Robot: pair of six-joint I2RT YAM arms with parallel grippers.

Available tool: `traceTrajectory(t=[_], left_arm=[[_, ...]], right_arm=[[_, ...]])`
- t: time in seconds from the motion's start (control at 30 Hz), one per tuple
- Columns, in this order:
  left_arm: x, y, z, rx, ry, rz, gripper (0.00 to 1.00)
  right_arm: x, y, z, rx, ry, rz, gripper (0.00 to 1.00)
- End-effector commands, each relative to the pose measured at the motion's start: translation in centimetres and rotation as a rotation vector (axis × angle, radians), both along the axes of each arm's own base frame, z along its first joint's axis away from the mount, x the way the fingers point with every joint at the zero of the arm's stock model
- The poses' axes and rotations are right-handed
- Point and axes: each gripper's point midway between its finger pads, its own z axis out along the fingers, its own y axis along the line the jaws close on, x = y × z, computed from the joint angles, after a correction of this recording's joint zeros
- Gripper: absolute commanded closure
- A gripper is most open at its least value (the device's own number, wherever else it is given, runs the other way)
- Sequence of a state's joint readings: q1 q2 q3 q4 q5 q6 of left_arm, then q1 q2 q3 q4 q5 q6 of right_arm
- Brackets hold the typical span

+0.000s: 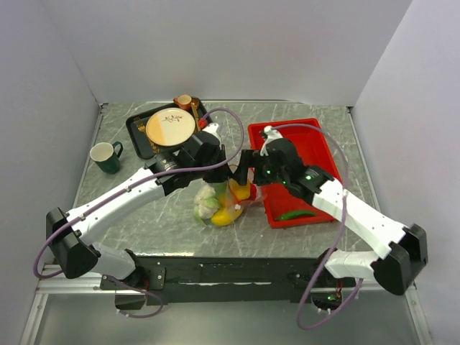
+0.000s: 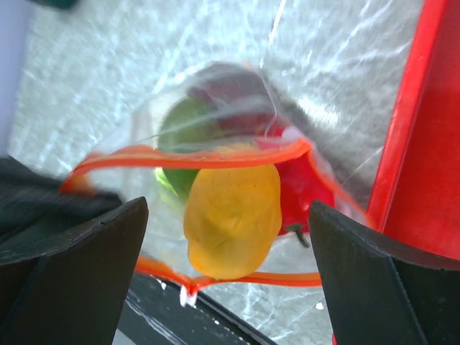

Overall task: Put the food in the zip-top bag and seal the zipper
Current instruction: Place the fake fruit in the zipper food storage bag.

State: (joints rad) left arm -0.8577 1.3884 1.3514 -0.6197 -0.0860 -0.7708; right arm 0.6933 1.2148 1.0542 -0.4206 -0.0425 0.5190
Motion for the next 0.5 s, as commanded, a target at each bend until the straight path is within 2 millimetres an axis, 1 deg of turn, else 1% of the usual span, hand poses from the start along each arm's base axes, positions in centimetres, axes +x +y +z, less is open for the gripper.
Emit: traceTrajectory(t=[0.0, 0.03, 0.1, 0.13, 0.17, 0.2, 0.23, 0.27, 0.3, 0.33, 0.4, 0.47], left_arm=[[0.4, 0.3, 2.8, -0.047, -0.069, 0.019, 0.98], [0.4, 0.4, 3.0, -0.050, -0.075, 0.021, 0.98], [0.4, 0.4, 2.9, -0.051, -0.076, 0.020, 0.98], [0.4, 0.5, 2.9, -0.049, -0.076, 0.021, 0.98], [0.4, 0.5, 2.8, -0.048, -0.074, 0.022, 0.98], [0.4, 0.5, 2.7, -0.048, -0.072, 0.023, 0.98], [0.4, 0.5, 2.6, -0.048, -0.071, 0.022, 0.98], [0.4, 0.3, 2.7, -0.056, -0.075, 0.022, 0.98], [0.5, 0.2, 2.8, -0.062, -0.076, 0.020, 0.98], [0.4, 0.0, 2.8, -0.065, -0.073, 0.014, 0.98], [0.6, -0.3, 3.6, -0.076, -0.087, 0.008, 0.98], [0.9, -0.3, 3.7, -0.070, -0.088, 0.012, 0.98]], right_arm=[[0.1, -1.8, 3.3, 0.041, -0.102, -0.085, 0.00], [0.2, -2.7, 2.5, 0.012, -0.093, -0.118, 0.00], [0.0, -3.8, 1.8, -0.011, -0.071, -0.161, 0.01], [-0.3, -4.6, 0.6, -0.045, -0.038, -0.177, 0.03], [-0.5, -5.0, 0.1, -0.060, -0.026, -0.193, 0.04], [-0.7, -5.5, -0.5, -0.068, -0.002, -0.219, 0.07], [-1.2, -6.0, -1.7, -0.091, 0.031, -0.229, 0.09], [-1.5, -6.3, -2.2, -0.086, 0.044, -0.246, 0.11], [-1.8, -6.4, -2.6, -0.085, 0.056, -0.250, 0.15], [-2.1, -6.5, -3.7, -0.091, 0.072, -0.253, 0.17], [-2.3, -6.8, -4.6, -0.088, 0.094, -0.271, 0.22], [-2.4, -7.3, -5.7, -0.100, 0.119, -0.296, 0.25]])
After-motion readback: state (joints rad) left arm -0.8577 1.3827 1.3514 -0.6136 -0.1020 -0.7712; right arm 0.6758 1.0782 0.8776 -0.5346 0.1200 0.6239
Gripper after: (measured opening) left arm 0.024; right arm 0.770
